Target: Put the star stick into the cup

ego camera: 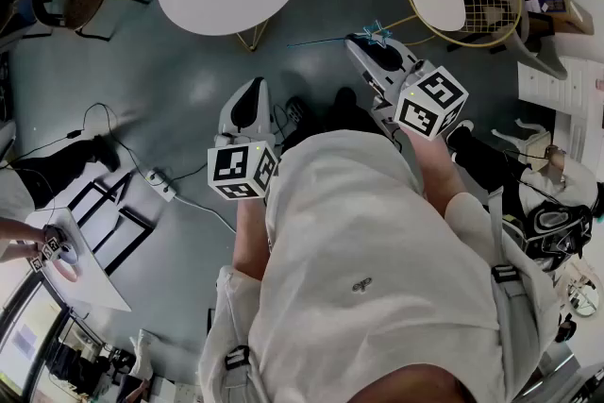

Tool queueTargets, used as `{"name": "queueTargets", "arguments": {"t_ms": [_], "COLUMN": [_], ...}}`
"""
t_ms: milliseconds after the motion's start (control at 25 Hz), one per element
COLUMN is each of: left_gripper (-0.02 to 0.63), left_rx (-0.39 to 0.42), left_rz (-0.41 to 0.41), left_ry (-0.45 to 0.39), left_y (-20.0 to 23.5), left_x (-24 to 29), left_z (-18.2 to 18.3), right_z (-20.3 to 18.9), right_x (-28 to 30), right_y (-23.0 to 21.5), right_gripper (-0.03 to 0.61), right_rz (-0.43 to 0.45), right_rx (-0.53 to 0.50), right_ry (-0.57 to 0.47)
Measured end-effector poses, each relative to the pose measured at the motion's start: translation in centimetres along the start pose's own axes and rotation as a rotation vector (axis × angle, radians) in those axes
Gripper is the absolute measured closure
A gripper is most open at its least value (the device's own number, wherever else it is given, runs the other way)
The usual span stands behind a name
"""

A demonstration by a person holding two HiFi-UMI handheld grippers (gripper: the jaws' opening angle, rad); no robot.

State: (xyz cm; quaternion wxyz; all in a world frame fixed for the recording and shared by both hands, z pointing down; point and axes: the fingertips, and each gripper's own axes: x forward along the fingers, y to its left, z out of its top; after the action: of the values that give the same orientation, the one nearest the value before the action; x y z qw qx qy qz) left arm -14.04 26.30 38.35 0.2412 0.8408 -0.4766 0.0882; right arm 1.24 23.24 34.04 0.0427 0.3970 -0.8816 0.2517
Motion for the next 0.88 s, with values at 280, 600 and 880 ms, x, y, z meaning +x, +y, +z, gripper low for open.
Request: {"name": "queueTargets", "arguments": {"t_ms": [280, 600, 880], "left_gripper": [0.601, 0.601, 0.601], "left_rx": [0.014, 0.017, 0.019], "left_rz": [-0.002, -0.007, -0.022], "left_ry": [-0.012, -0.02, 0.001], "left_y": [-0.1, 0.1, 0.2], "left_x": [-1.0, -1.6, -1.2], "left_z": [0.1, 0.1, -0.5], "right_z": [-0.4, -0.1, -0.4], "right_x": [-0.2, 0.1, -0.3], "right_y": [1.1, 2.1, 1.9], "right_gripper": [0.558, 0.558, 0.557], "right_rz": [0.007, 0.009, -0.031], "right_rx": [-0.023, -0.066, -0.075], "right_ry": [0.008, 0.001, 0.005]}}
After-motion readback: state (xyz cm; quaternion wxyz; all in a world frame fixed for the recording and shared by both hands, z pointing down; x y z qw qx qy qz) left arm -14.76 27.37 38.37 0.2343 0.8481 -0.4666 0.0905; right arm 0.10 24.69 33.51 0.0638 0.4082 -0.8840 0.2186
